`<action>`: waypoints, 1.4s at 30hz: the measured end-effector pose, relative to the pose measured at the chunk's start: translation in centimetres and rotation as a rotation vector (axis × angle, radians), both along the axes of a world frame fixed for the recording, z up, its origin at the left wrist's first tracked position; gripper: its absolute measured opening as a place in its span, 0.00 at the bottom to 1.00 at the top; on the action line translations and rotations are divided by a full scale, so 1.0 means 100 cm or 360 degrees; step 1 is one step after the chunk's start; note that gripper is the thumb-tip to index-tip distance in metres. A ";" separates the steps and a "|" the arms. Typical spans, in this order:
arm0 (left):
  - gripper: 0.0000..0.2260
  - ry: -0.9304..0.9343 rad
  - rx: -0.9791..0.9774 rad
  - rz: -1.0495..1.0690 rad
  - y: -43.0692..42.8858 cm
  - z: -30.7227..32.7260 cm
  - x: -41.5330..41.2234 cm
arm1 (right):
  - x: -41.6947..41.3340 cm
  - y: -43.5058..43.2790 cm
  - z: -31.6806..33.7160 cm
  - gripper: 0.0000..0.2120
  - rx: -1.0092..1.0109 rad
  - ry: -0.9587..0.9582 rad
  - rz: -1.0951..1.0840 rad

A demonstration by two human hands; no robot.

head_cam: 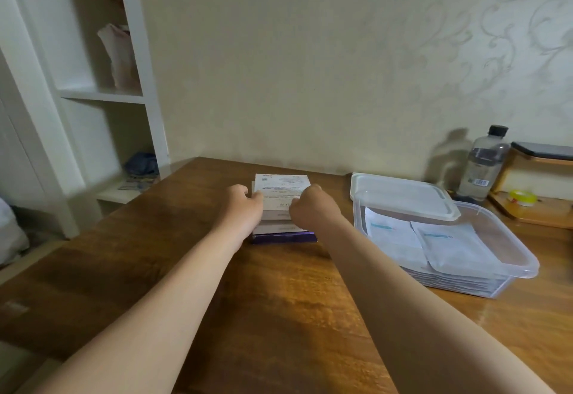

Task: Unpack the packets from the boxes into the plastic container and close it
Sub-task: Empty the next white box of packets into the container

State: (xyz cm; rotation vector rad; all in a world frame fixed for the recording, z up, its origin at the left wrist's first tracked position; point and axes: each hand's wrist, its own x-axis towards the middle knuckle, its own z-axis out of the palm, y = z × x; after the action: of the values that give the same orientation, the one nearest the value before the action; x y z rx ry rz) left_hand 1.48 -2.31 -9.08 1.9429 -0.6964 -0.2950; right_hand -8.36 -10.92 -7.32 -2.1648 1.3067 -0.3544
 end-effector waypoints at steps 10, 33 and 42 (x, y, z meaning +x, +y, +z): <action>0.09 0.0580 -0.0521 0.0026 -0.017 0.033 -0.028 | -0.043 -0.010 0.029 0.11 -0.0079 -0.0437 -0.0095; 0.14 0.1392 -0.0784 -0.0982 -0.101 0.032 -0.144 | -0.203 -0.085 0.000 0.17 -0.0184 -0.1022 -0.0041; 0.14 0.0918 -0.0648 -0.0958 -0.126 0.027 -0.157 | -0.212 -0.100 -0.002 0.20 -0.0569 -0.0641 0.0343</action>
State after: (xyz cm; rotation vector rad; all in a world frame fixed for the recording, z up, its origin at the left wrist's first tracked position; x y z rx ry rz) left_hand -14.17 -14.92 -6.41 1.1411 -0.8517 -0.9595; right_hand -29.57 -20.95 -7.54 -2.3303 0.8242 -0.9383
